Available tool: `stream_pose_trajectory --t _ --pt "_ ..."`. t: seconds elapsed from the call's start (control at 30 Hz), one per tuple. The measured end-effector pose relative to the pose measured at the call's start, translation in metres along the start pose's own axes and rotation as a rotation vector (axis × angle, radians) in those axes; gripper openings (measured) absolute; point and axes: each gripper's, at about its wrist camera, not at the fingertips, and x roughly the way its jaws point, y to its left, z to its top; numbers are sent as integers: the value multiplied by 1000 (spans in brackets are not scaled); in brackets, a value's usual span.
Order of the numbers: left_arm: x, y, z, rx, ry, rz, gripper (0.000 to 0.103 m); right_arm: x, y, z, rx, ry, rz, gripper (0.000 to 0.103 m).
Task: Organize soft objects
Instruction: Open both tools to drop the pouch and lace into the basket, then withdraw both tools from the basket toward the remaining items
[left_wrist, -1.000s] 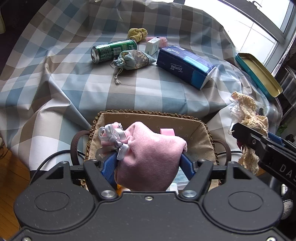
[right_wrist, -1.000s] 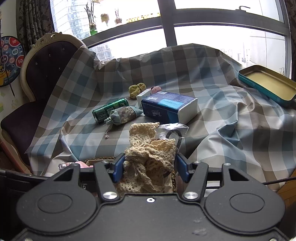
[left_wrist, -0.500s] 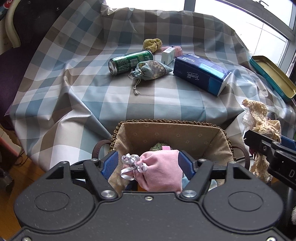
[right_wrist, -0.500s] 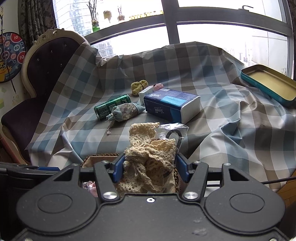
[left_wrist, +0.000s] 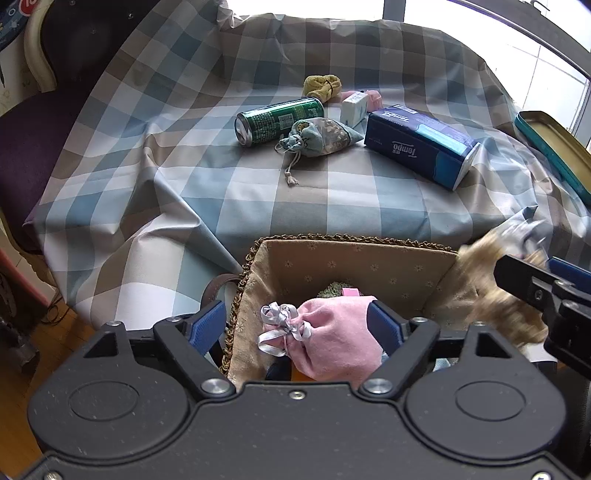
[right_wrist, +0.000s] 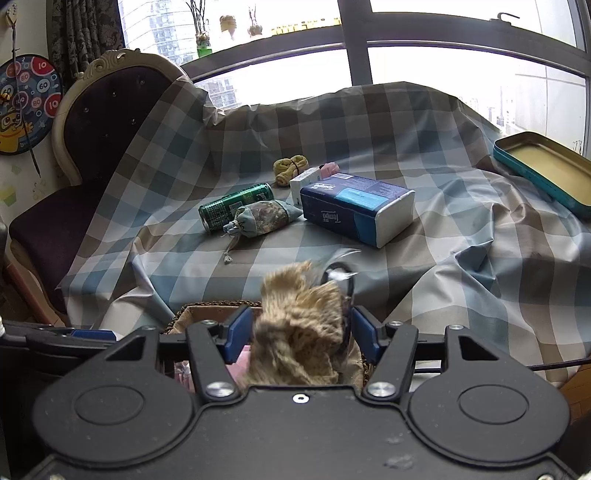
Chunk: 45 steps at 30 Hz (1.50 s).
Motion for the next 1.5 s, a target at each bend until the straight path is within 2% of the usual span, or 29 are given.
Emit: stream_pose_trajectory --t 0.77,1.07,1.17,1.23,1.3,1.5 --pt "3 1 -3 -3 10 6 85 1 -1 0 12 11 -21 68" --pt "3 5 -2 -17 14 10 86 -3 7 21 -14 -6 -74 71" --pt "4 5 -1 -21 18 14 86 -11 12 33 -9 -23 -78 80" --pt "4 5 0 -23 19 20 86 -15 16 44 -12 -15 -95 94" --pt "4 6 1 -25 18 25 86 -21 22 57 -30 -23 -117 101" --pt "8 10 3 -46 26 37 86 -40 42 88 -118 -43 -166 103"
